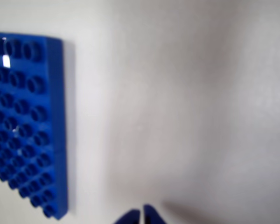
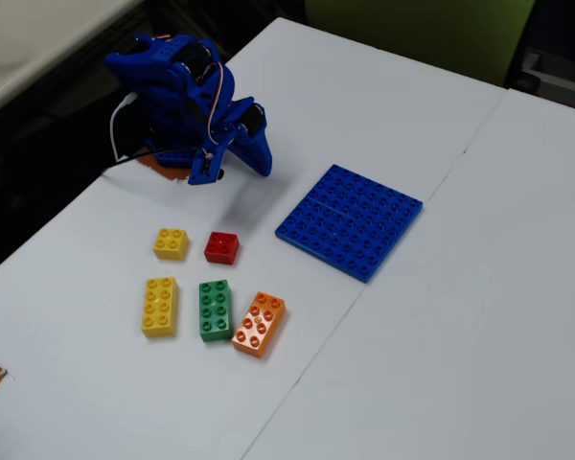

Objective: Pick up the 2x2 yellow block and go up the 8x8 blue block.

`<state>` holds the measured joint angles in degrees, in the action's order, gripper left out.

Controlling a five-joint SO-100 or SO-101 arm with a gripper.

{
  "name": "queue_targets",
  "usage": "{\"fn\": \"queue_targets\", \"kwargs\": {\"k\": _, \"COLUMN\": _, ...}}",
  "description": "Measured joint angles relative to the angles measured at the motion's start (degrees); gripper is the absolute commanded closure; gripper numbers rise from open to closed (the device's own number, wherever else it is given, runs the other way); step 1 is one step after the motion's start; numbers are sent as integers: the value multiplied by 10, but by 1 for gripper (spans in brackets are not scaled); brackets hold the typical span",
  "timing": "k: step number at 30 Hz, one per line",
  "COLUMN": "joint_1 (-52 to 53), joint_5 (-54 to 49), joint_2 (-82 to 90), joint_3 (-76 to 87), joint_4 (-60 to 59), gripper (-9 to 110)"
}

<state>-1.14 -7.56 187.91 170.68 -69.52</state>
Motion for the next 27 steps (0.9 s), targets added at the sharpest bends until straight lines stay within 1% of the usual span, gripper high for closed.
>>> {"fn": "queue_targets", "kwargs": {"k": 19, "joint_1": 0, "joint_5": -1, "joint_2": 0, "joint_3": 0, "joint_4": 0, "gripper": 101}}
{"fn": "queue_targets", "kwargs": {"k": 24, "joint_1": -1, "joint_5": -71, "joint_2": 0, "joint_3": 3, "joint_4": 2, "gripper": 101}}
{"fn": "queue_targets", "kwargs": {"k": 27, "joint_1": -1, "joint_5": -162, "joint_2": 0, "joint_3": 2, "joint_4": 6, "gripper": 101}}
